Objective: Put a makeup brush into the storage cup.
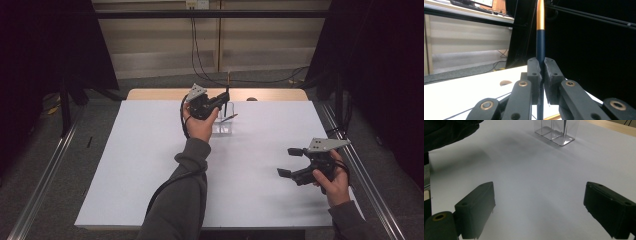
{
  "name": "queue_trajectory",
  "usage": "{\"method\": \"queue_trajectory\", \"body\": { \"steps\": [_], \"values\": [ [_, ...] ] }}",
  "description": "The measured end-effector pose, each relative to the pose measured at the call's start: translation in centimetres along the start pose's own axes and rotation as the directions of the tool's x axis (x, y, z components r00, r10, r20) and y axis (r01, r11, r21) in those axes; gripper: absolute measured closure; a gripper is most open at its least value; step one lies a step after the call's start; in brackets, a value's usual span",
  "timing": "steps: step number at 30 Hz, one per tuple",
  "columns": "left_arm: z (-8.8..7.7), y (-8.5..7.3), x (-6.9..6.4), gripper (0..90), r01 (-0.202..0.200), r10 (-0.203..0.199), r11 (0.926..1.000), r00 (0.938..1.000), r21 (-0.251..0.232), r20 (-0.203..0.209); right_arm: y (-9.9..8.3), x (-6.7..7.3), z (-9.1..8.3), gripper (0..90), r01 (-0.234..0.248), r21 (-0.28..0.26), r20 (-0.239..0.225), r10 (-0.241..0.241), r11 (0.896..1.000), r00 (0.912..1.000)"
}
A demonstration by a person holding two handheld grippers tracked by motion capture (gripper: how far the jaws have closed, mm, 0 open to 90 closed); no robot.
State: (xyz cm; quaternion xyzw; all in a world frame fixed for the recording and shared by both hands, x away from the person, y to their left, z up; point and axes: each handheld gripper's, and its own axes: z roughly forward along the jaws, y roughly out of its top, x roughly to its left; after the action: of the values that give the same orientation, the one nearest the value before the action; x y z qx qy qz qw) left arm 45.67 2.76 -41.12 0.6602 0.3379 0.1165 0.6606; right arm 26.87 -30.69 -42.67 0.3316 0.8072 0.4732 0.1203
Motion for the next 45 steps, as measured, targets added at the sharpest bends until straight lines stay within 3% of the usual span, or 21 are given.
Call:
{"method": "queue_trajectory", "body": {
  "steps": [16, 22, 23, 29, 30, 33, 38, 43, 45],
  "values": [
    [0.6, -0.5, 0.6, 84.1, -0.013, 0.013, 0.9999, 0.9989, 0.010, -0.045, 0.0, -0.1, 0.0, 9.4, 0.002, -0.001, -0.001, -0.002, 1.000, 1.0000],
    [0.7, -0.6, 0.6, 84.0, -0.039, 0.041, 0.9987, 0.9974, 0.033, -0.060, 0.0, -0.1, -0.1, 9.3, 0.002, -0.004, 0.001, -0.002, 1.000, 1.0000],
    [0.8, -0.6, 0.5, 84.0, -0.022, 0.023, 0.9996, 0.9975, 0.018, -0.067, 0.0, -0.1, -0.1, 9.3, 0.002, -0.005, 0.005, -0.002, 1.000, 1.0000],
    [1.1, -0.7, 0.6, 84.0, -0.037, 0.039, 0.9989, 0.9967, 0.029, -0.071, 0.0, -0.1, -0.1, 9.3, 0.004, -0.001, -0.001, -0.004, 1.000, 1.0000],
    [1.2, -0.8, 0.4, 84.0, -0.023, 0.025, 0.9995, 0.9968, 0.022, -0.076, 0.0, -0.1, 0.0, 9.3, 0.005, -0.001, -0.001, -0.005, 1.000, 1.0000],
    [1.1, -0.8, 0.7, 84.0, -0.048, 0.051, 0.9978, 0.9956, 0.045, -0.079, 0.0, -0.1, -0.1, 9.3, 0.004, -0.004, 0.002, -0.004, 1.000, 1.0000],
    [1.4, -1.0, 0.6, 84.0, -0.024, 0.026, 0.9993, 0.9970, 0.028, -0.073, 0.0, -0.1, -0.1, 9.3, 0.005, -0.004, 0.000, -0.005, 1.000, 1.0000],
    [1.3, -1.2, 0.6, 83.9, -0.035, 0.039, 0.9986, 0.9944, 0.041, -0.098, 0.0, -0.1, -0.1, 9.3, 0.006, -0.003, -0.005, -0.006, 1.000, 1.0000],
    [1.4, -1.3, 0.7, 83.9, -0.038, 0.041, 0.9982, 0.9957, 0.046, -0.083, 0.0, -0.1, -0.1, 9.3, 0.008, -0.003, -0.005, -0.008, 1.000, 1.0000]
  ]
}}
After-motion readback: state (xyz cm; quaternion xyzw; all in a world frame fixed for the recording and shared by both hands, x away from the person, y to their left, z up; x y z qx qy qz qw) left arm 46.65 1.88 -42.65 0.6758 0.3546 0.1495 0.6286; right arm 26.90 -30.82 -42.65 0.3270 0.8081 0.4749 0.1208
